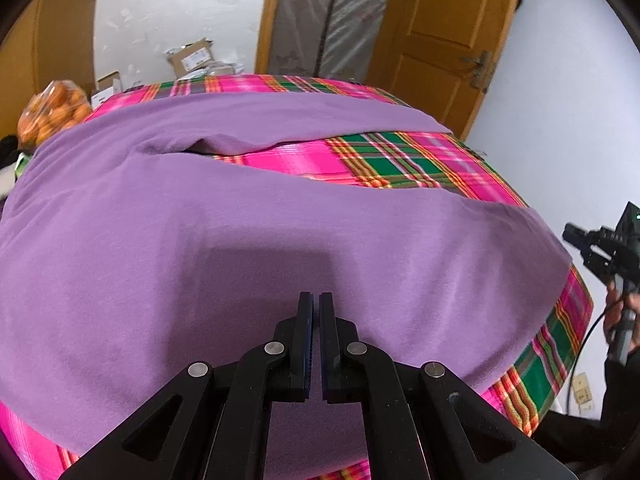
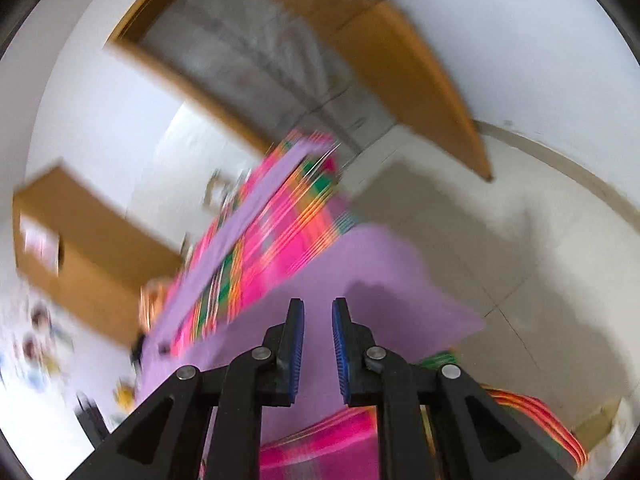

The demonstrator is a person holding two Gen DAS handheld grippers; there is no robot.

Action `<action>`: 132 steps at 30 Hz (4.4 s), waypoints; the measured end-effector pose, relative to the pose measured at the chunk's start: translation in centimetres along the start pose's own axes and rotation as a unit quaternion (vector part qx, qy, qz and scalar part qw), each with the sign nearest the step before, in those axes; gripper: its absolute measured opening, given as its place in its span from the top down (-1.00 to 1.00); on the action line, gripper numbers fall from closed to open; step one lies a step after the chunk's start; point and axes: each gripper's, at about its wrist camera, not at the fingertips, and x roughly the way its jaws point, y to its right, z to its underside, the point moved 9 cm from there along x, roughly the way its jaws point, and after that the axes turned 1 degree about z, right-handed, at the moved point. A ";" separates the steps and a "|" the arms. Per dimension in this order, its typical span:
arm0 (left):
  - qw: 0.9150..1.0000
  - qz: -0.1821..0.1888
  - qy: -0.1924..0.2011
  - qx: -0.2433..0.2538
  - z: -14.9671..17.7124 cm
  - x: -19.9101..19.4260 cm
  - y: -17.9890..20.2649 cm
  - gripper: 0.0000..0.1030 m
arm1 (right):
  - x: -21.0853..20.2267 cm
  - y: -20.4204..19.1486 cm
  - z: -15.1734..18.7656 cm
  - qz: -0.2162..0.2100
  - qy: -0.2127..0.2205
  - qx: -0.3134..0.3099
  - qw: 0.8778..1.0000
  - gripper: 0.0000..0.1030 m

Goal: Fold clothes

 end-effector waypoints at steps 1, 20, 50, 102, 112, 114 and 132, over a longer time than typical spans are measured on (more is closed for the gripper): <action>1.000 -0.005 0.002 -0.010 -0.1 -0.1 -0.8 0.95 | 0.8 -1.0 0.5 -0.002 -0.009 -0.018 1.000 0.69; 0.990 -0.100 0.033 -0.095 -1.1 -2.6 -11.7 0.95 | 14.1 -17.4 8.1 -0.012 -0.167 -0.277 0.946 0.69; 0.971 -0.178 0.113 -0.115 -5.7 -9.4 -19.3 0.95 | 10.9 -29.2 4.4 -0.063 -0.005 -0.416 0.907 0.72; 0.974 -0.199 0.031 -0.100 -14.9 -3.9 -24.4 0.95 | 21.4 -36.0 2.5 -0.005 -0.076 -0.523 0.849 0.25; 0.969 -0.220 0.015 -0.114 -16.9 -1.5 -30.5 0.95 | 28.2 -36.8 1.5 -0.005 -0.113 -0.544 0.831 0.20; 0.970 -0.220 0.004 -0.101 -17.3 -0.5 -31.4 0.95 | 29.9 -36.8 1.2 -0.006 -0.120 -0.549 0.827 0.20; 0.982 -0.179 -0.051 0.029 -19.9 7.7 -35.6 0.72 | 41.6 -36.9 -0.8 -0.063 -0.189 -0.556 0.807 0.20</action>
